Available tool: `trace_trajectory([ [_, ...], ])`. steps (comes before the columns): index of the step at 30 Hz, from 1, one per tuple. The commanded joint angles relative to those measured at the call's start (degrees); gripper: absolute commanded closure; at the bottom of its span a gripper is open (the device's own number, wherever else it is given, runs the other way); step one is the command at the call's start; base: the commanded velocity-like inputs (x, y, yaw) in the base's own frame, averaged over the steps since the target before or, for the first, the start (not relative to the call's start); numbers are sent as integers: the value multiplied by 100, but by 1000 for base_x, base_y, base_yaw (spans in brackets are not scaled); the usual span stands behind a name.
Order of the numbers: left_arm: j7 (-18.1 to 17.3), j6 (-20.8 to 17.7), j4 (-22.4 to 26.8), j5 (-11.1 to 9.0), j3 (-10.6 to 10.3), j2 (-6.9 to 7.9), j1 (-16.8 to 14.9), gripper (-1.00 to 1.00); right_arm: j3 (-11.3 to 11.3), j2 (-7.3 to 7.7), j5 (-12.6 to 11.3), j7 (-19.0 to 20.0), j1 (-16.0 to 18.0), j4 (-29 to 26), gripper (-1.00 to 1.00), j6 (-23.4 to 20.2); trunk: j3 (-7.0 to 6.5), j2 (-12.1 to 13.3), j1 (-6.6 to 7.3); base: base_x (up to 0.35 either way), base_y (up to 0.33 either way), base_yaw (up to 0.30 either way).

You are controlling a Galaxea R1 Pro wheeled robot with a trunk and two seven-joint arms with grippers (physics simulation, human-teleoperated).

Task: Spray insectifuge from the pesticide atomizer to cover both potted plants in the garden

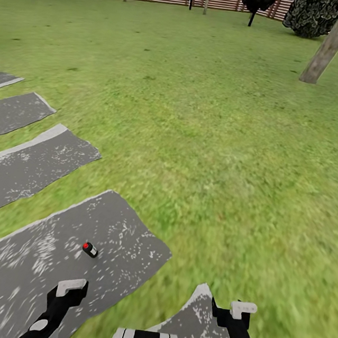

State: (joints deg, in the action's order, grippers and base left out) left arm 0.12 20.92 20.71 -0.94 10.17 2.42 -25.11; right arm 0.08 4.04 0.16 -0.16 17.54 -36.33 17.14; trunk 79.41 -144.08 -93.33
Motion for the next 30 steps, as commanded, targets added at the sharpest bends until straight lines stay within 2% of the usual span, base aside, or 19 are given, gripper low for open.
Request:
trace_trajectory([
  [1, -1, 19, -6, -10, 4, -3, -3, -100, 1, 1, 2, 2, 3, 4, -100, 17, 3, -1, 1, 79, 0, 4],
  [16, -3, 217, -15, -13, 3, -5, 19, -100, 1, 1, 2, 7, 2, 4, -100, 17, 4, -1, 1, 112, 0, 0],
  [30, -3, 228, -15, -11, 3, -5, 15, -100, 1, 1, 2, 7, 1, 4, -100, 17, 4, -1, 1, 82, -19, 0],
])
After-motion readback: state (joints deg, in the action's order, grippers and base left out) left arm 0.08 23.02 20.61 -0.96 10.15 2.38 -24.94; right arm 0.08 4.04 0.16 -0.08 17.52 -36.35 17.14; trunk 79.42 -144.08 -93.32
